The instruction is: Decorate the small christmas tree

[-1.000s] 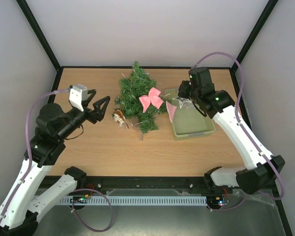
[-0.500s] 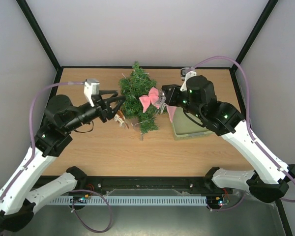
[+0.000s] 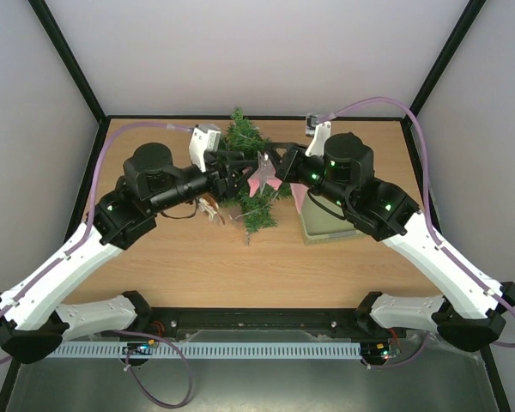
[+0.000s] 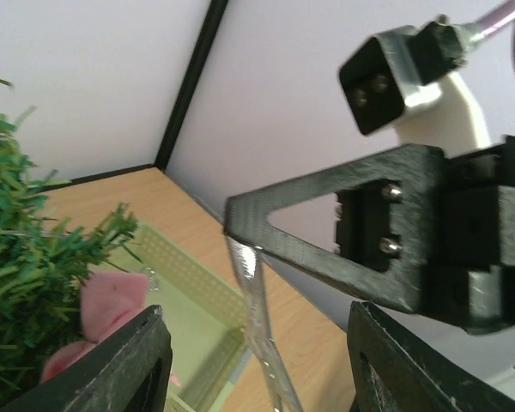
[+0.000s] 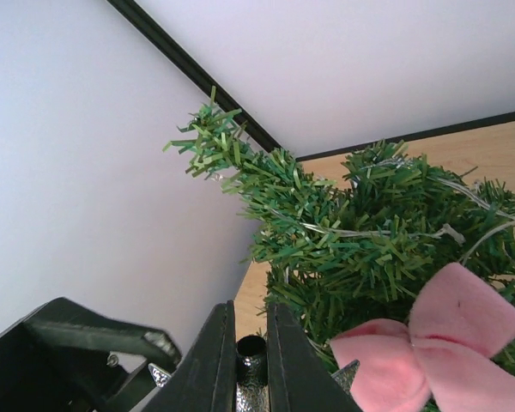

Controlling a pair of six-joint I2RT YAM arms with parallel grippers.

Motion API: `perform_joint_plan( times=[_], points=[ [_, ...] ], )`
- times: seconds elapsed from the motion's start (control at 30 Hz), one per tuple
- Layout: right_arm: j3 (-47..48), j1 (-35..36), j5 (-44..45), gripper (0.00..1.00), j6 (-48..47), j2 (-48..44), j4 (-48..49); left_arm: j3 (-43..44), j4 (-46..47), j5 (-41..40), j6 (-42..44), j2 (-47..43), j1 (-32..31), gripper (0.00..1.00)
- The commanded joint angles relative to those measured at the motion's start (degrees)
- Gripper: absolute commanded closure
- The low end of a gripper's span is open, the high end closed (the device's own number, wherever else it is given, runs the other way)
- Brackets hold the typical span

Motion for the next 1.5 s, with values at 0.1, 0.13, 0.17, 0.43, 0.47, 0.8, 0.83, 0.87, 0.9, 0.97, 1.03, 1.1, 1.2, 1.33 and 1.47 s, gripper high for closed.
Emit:
perform_joint_plan(
  times=[0.1,0.13,0.17,0.43,0.47,0.8,0.83,0.87,0.9,0.97,1.03,1.1,1.2,1.33,1.47],
  points=[
    [-1.73,0.57,-0.56,0.96,1.25,0.18,4.56,4.13,-2.82,-5.52,1.6,3.19,-0.63,0.44],
    [-1.62,0.58,-0.81,0.96,1.25,0.41,4.6,4.55,-3.21,-5.74,1.8,3.61,-0.71,0.45],
    [-1.55,0.53,-1.21,0.96,1.25,0.75,4.57,4.84,-3.47,-6.06,1.91,4.01,-0.73,0.46],
    [-1.42,1.41,-1.15,0.96,1.43,1.38,5.94,8.19,-7.54,-7.25,2.25,6.78,-1.6,0.76],
    [-1.51,1.47,-1.21,0.96,1.43,1.31,6.1,8.32,-7.73,-7.33,2.12,6.75,-1.6,0.82],
    [-11.06,1.5,1.08,0.54,-22.66,-7.74,11.13,5.38,-7.13,-7.54,-1.25,1.07,-1.25,0.98],
    [-13.77,1.52,0.53,0.53,-27.26,-9.87,13.87,4.76,-6.79,-7.07,-1.83,0.37,-0.89,0.98],
    [-16.71,1.53,-0.03,0.53,-31.86,-12.5,16.94,4.29,-6.47,-6.29,-2.64,-0.41,-0.55,0.98],
    [-20.46,1.54,-1.34,0.54,-37.84,-15.32,20.84,3.94,-6.27,-5.21,-3.36,-1.23,-0.12,0.98],
    [-27.42,1.5,-3.66,0.53,-48.4,-20.53,28.11,3.35,-5.45,-1.98,-5.5,-2.24,1.53,0.98],
    [-30.82,1.48,-4.88,0.52,-58.12,-23.12,31.06,2.61,-4.26,1.8,-8.27,-3.21,3.38,0.98],
    [-30.91,1.52,-8.14,0.52,-70.31,-23.45,28.51,2.3,-3.35,4.57,-10.99,-3.88,4.58,0.98],
    [-33.68,1.53,-10.72,0.44,-87.29,-24.37,28.47,2.74,-3.39,7.99,-13.75,-4.06,5.38,0.98],
    [-34.34,1.48,-11.29,0.55,-98.93,-24.02,31.02,2.99,-4.66,9.8,-16.29,-3.85,5.5,0.98],
    [-34.81,1.53,-14.93,0.63,-105.14,-22.34,34.15,3.43,-6.17,10.43,-19.83,-3.55,5.59,0.98]
  ],
)
